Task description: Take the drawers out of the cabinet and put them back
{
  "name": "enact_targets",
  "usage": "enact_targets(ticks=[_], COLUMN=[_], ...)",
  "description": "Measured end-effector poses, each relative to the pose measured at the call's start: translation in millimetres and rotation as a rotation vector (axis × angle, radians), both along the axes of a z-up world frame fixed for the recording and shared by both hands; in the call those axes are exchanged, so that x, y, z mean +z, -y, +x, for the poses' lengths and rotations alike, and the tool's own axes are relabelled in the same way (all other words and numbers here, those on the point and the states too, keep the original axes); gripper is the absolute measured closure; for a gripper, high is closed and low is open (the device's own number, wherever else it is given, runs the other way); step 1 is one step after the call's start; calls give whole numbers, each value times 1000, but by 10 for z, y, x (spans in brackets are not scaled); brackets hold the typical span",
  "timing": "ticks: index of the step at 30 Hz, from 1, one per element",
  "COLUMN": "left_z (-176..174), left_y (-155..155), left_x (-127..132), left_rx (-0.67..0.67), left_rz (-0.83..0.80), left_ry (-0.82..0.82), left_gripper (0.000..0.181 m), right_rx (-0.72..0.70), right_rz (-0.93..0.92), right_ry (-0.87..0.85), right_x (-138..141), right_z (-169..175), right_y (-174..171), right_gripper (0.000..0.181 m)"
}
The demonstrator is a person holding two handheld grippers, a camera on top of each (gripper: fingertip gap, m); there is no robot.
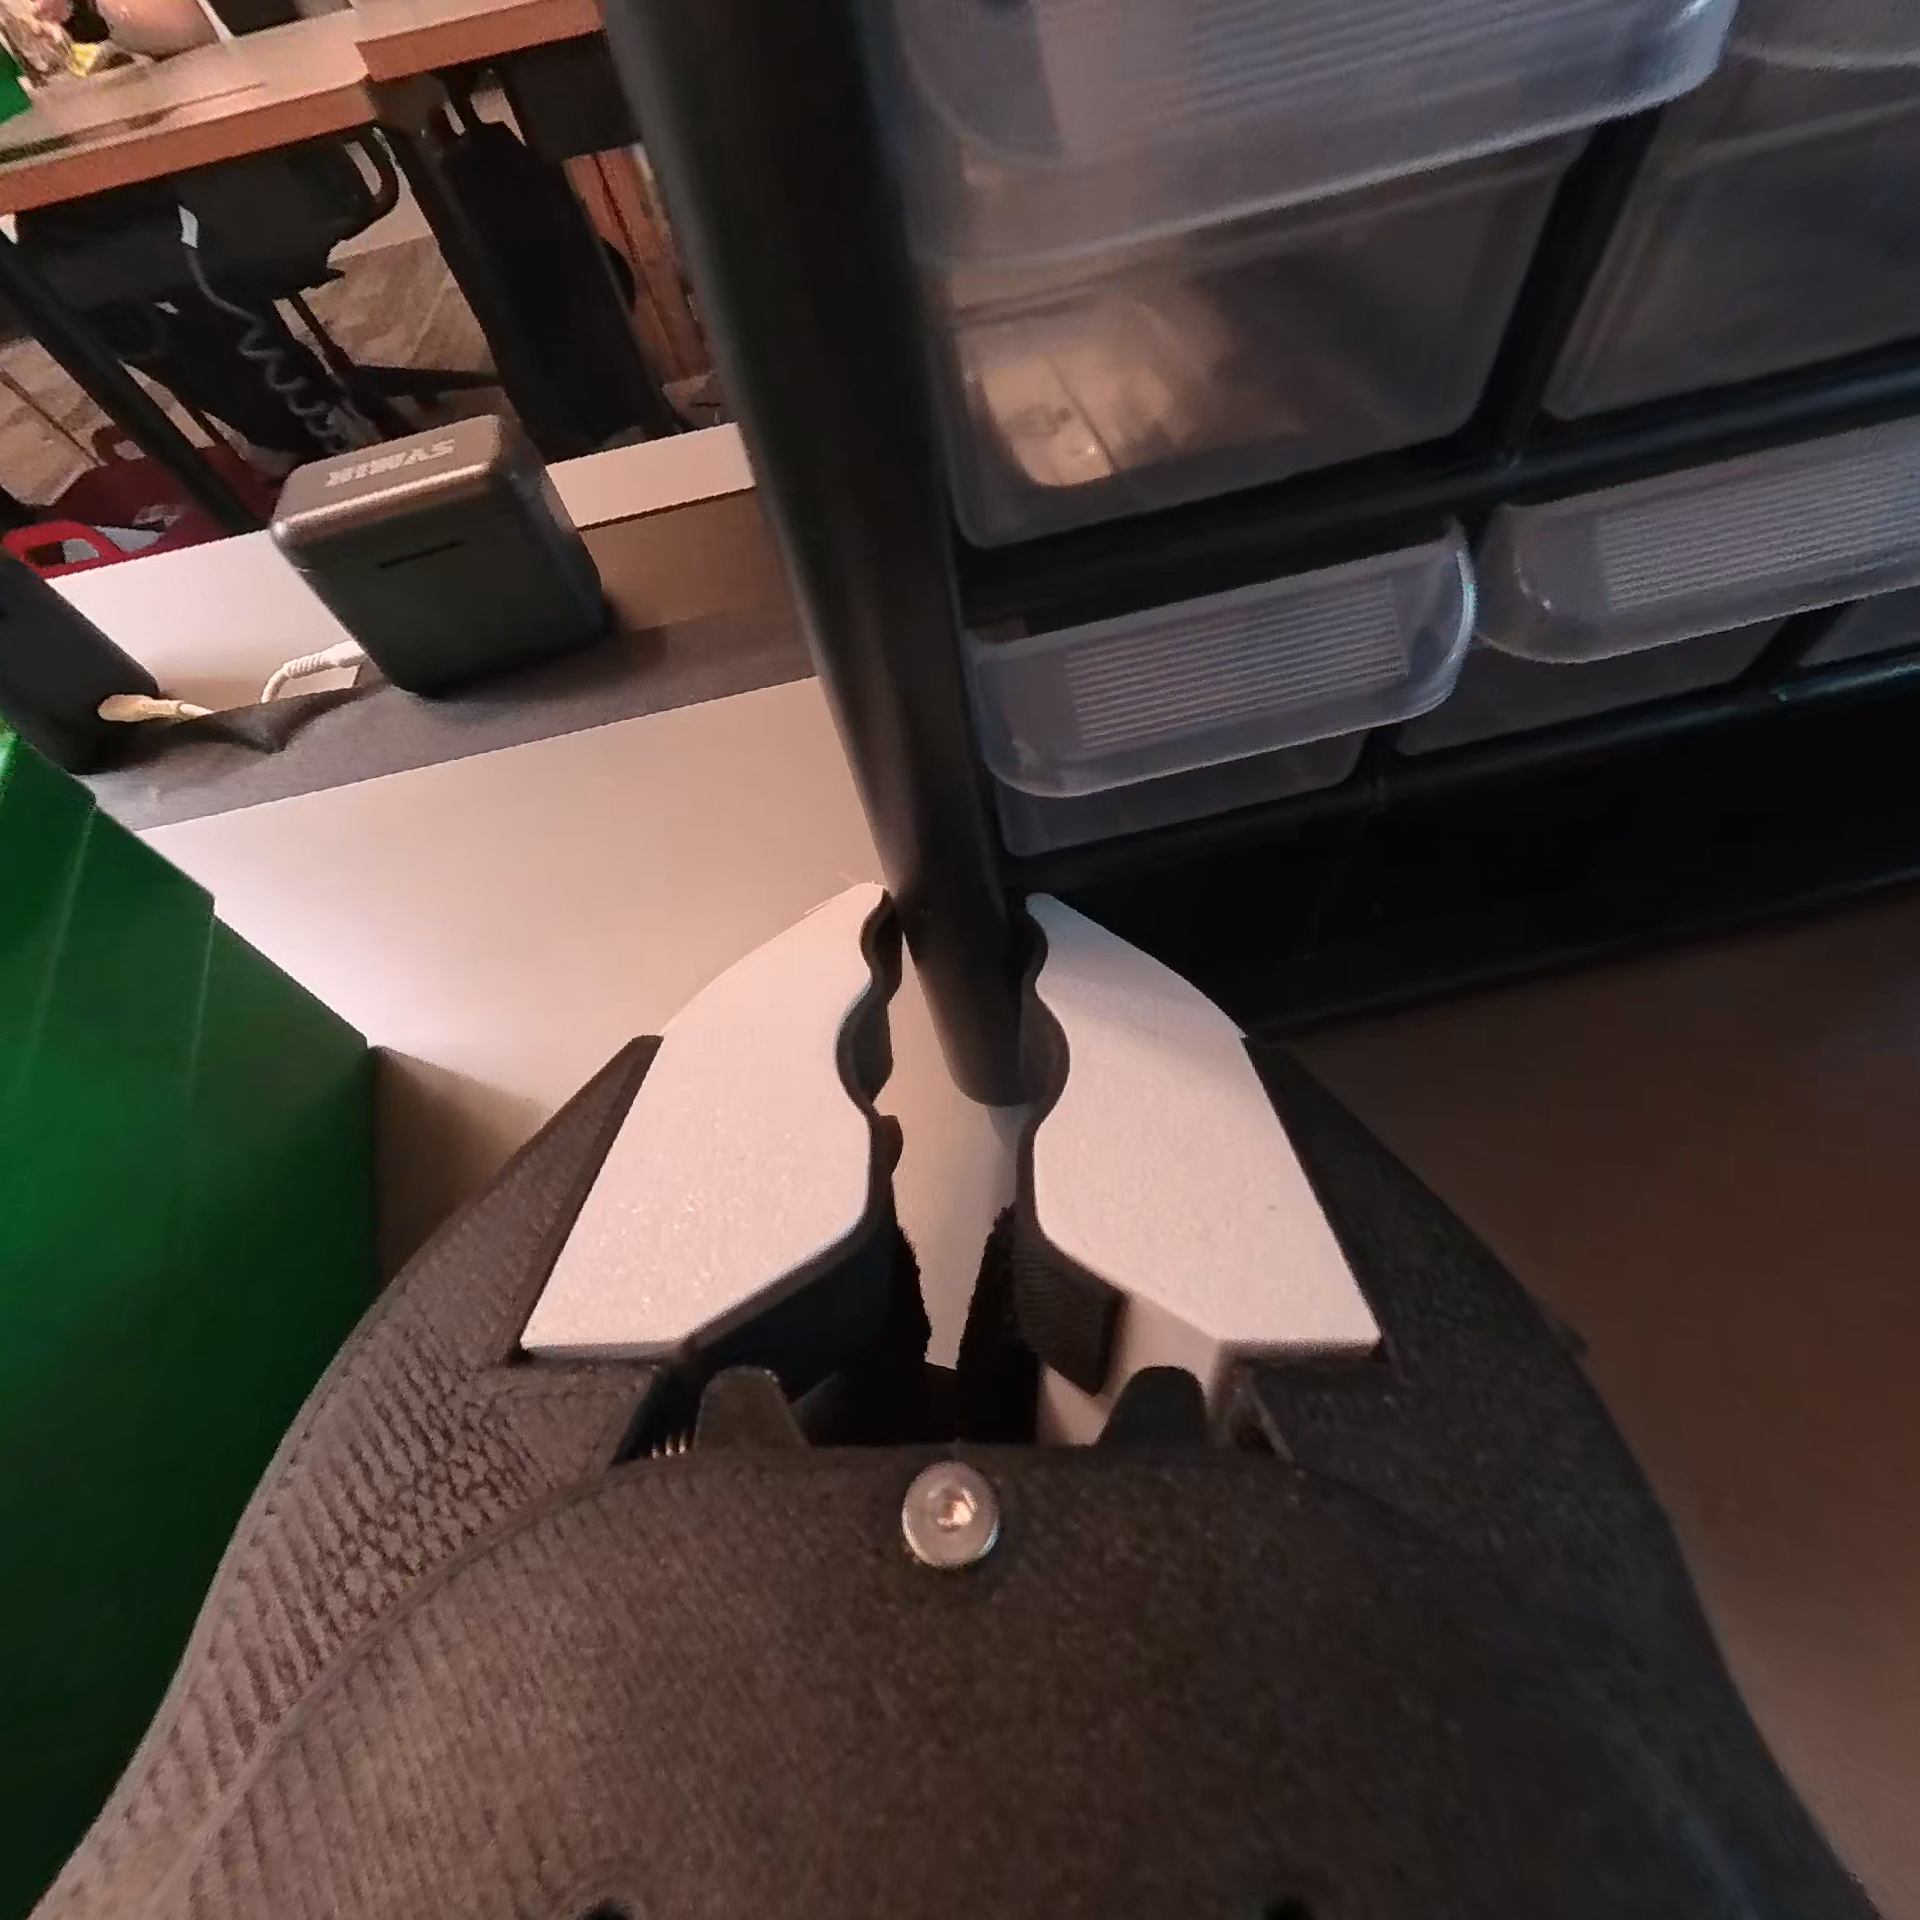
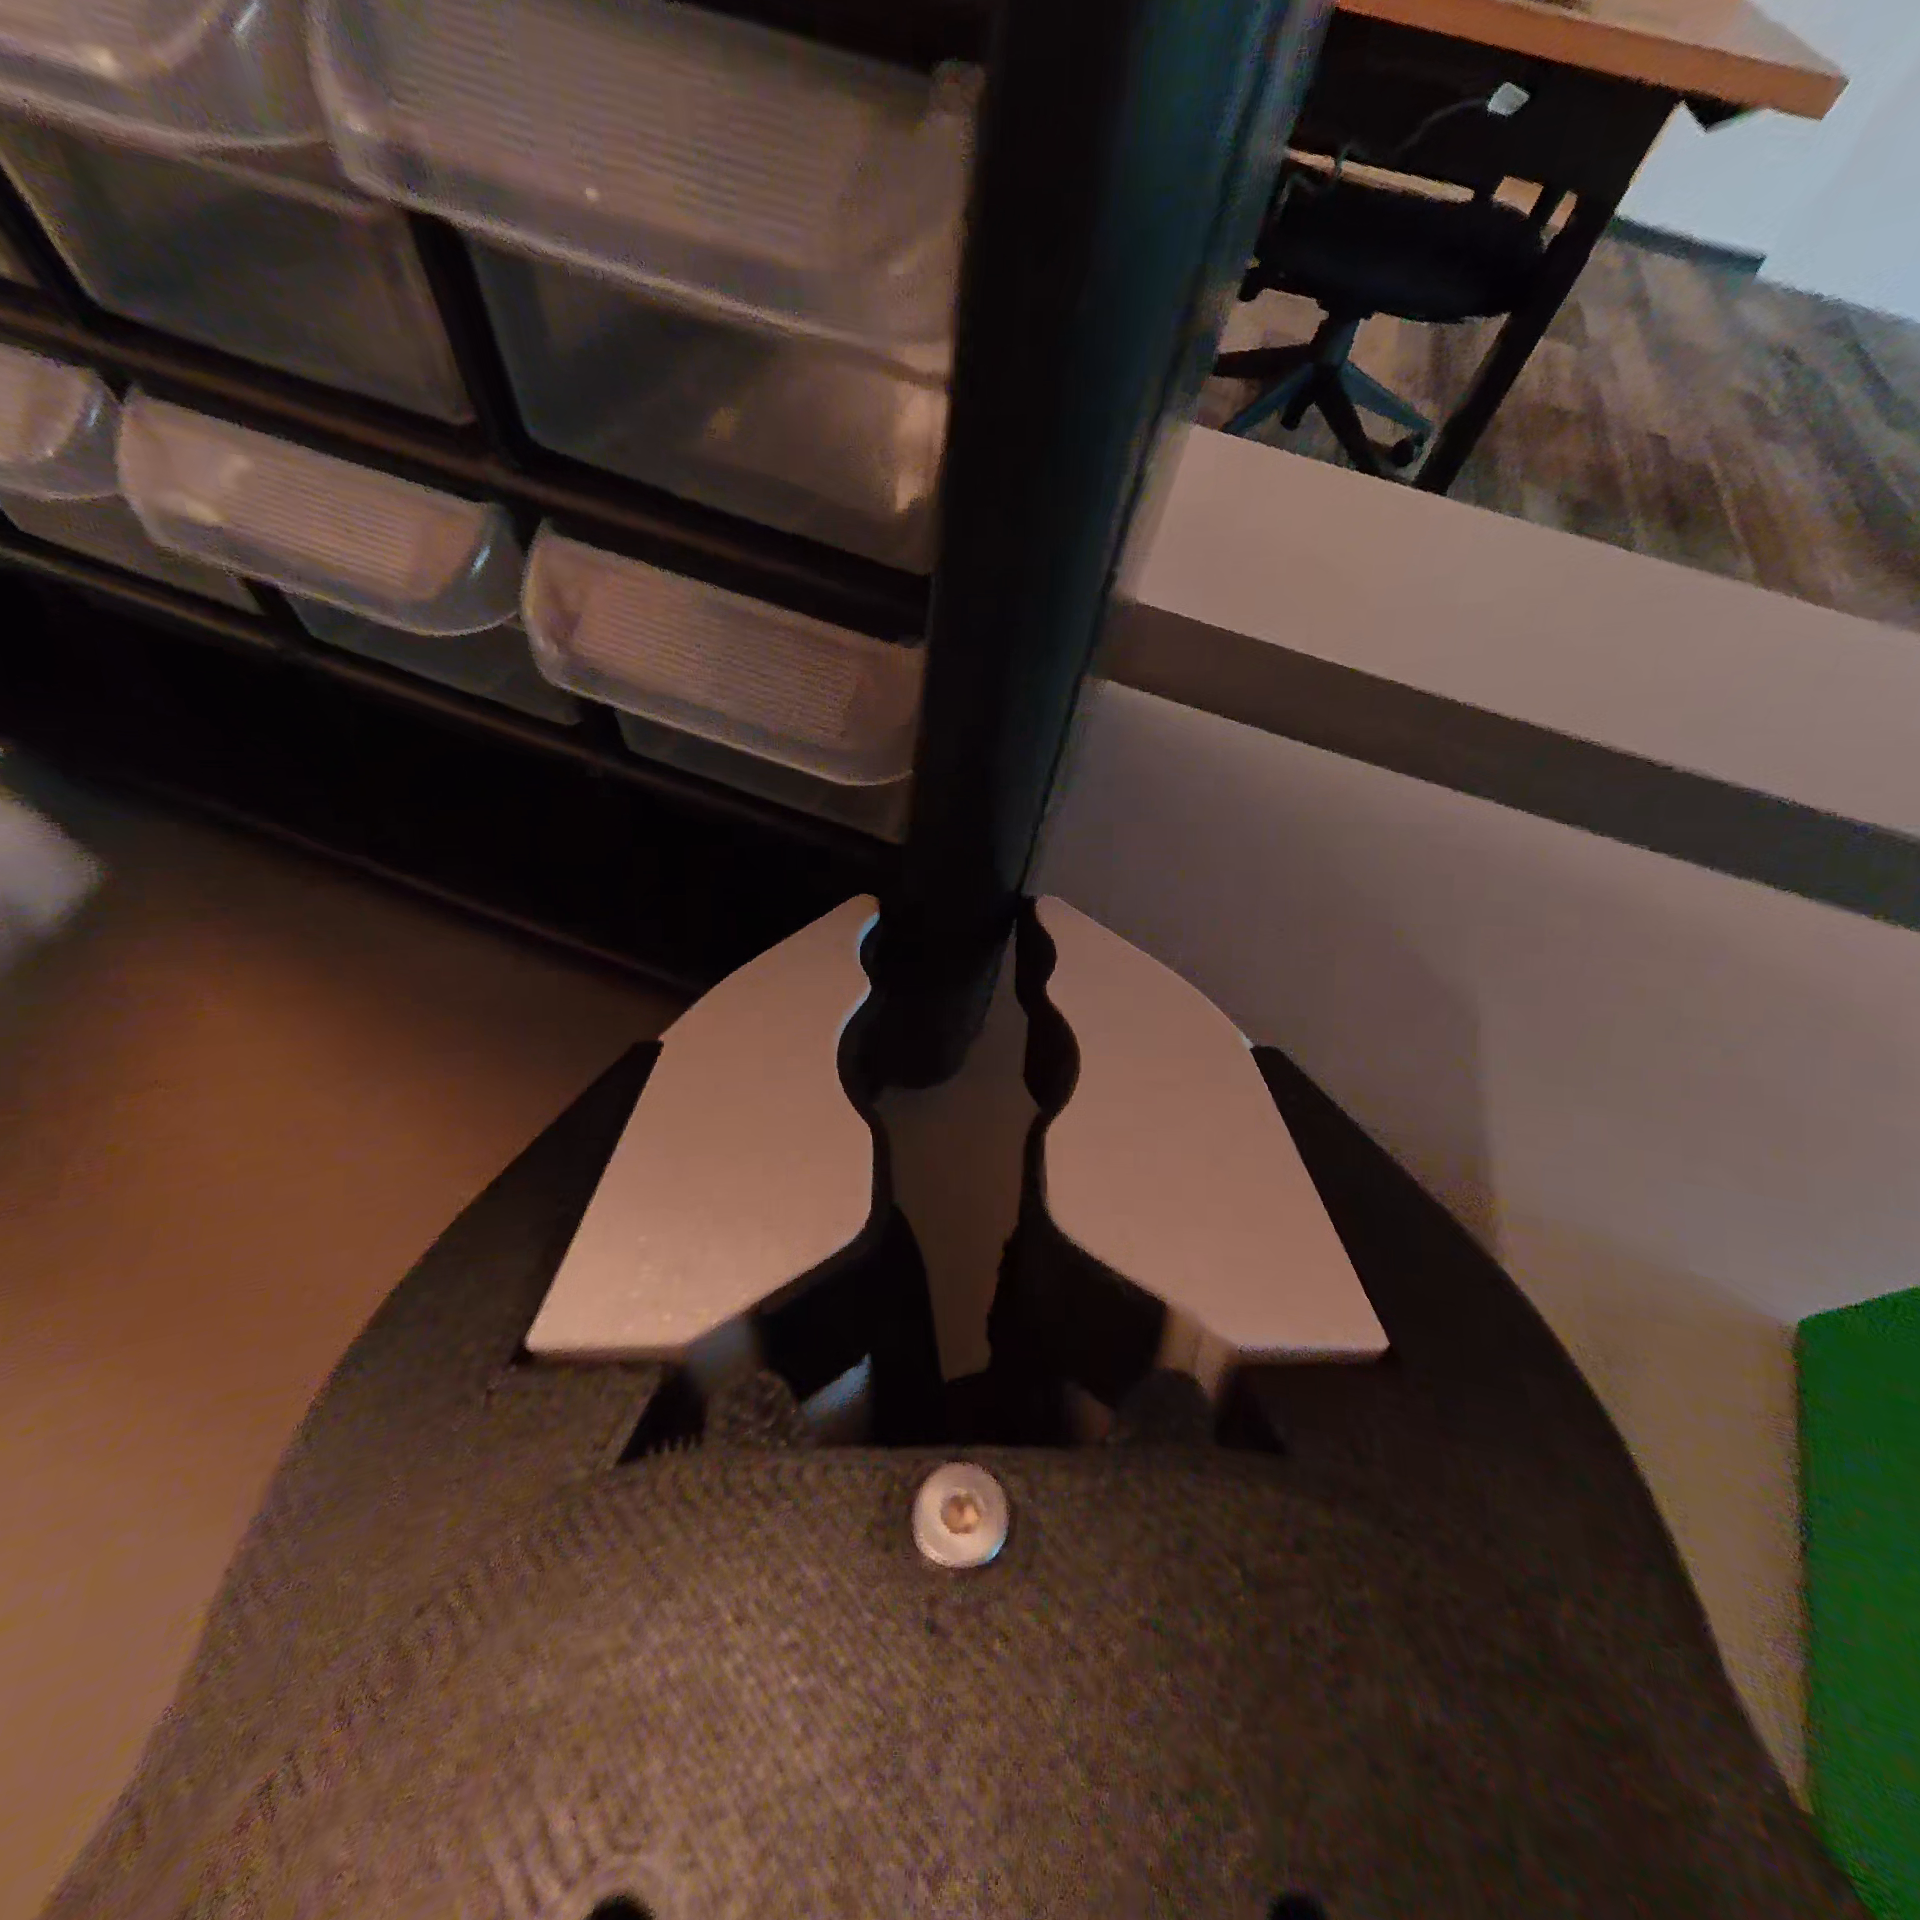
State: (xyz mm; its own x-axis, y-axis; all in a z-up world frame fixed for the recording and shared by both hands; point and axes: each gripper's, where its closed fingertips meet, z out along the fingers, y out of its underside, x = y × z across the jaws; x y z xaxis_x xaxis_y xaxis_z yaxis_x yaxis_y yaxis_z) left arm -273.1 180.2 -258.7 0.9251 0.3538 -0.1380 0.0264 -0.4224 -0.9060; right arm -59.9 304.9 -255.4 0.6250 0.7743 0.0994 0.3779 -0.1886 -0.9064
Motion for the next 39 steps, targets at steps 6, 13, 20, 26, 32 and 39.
enact_targets(ticks=[6, 13, 20, 26, 32, 39], left_z=[14, 34, 72, 70, 70, 522], left_y=[15, 59, 121, 125, 127, 254], left_x=[0, 2, 4, 4, 5, 274], left_rx=[-10, -3, -1, 4, 12, -75], left_rz=[-2, -7, -15, -22, -24, 91], left_ry=[-6, -26, -57, -77, -86, 184], left_gripper=[161, 161, 160, 160, 159, 119], right_rx=[-96, -213, -198, -184, -184, -184], right_rz=[-299, -298, -325, -323, -325, -326], right_ry=[53, 205, 196, 199, 199, 199], right_x=[-354, -561, -576, -576, -576, -575], right_z=[312, 700, 711, 715, 715, 714], right_y=[122, 176, 210, 210, 218, 220], right_gripper=[69, 57, 57, 57, 56, 56])
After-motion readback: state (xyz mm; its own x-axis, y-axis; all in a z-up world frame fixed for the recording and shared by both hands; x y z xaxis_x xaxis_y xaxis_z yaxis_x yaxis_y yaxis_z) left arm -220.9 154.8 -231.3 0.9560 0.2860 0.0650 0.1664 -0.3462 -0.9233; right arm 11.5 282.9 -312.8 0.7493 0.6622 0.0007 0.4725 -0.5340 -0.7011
